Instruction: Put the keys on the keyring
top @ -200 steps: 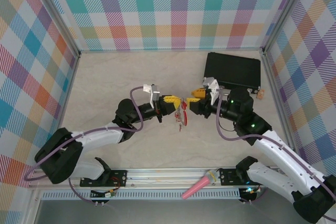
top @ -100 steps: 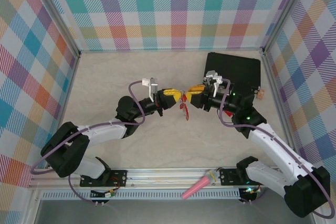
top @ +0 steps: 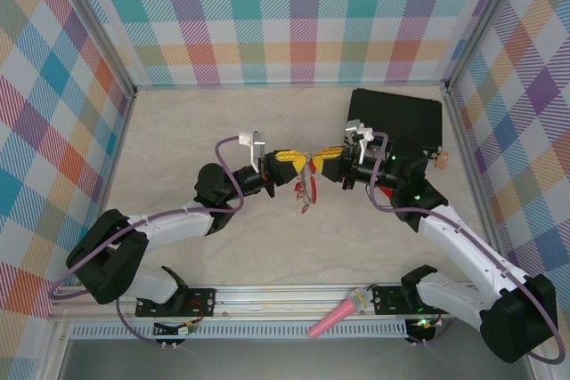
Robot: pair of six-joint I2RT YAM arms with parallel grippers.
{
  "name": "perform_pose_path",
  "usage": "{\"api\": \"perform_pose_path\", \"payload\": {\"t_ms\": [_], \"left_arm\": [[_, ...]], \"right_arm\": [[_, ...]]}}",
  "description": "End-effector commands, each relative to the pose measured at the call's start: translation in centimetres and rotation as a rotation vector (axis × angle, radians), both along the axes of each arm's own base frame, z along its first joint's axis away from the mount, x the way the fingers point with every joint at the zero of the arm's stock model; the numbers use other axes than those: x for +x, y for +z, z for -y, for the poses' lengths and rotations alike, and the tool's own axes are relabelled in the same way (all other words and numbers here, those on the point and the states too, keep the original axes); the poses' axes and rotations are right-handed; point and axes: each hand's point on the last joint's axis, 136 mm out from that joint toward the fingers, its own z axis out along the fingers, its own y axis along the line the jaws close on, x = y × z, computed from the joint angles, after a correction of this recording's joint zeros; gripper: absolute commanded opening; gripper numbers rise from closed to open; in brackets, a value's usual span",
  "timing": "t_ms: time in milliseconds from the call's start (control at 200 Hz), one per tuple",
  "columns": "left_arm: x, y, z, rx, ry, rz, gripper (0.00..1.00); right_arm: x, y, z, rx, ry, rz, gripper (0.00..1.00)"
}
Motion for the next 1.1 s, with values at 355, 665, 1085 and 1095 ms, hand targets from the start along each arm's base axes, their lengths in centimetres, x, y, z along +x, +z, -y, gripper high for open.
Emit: {"api": "perform_pose_path", "payload": {"t_ms": [355,665,1085,1095], "left_arm": [[-1.2,3.7,-1.3,-0.083,0.0,0.098,0.0],[-1.5,4.3,-1.4,-0.096,-0.006,0.1,0.0],[-1.4,3.9,-1.4,-0.097,0.004,0.084,0.0],[-1.3,3.9,-1.4,-0.098,0.005,0.084,0.0]], "right_arm": [[-0.4,-0.4,-0.3,-0.008,0.043,0.006,0.0],[-0.6,-2.0,-0.9,-0.035,0.101,-0.042,0.0],[0.7,-1.7,0.4,-0.03,-0.061,-0.043,0.35],[0.8,-1.7,0.5,-0.029,-0.068,-0.043,0.35]]}}
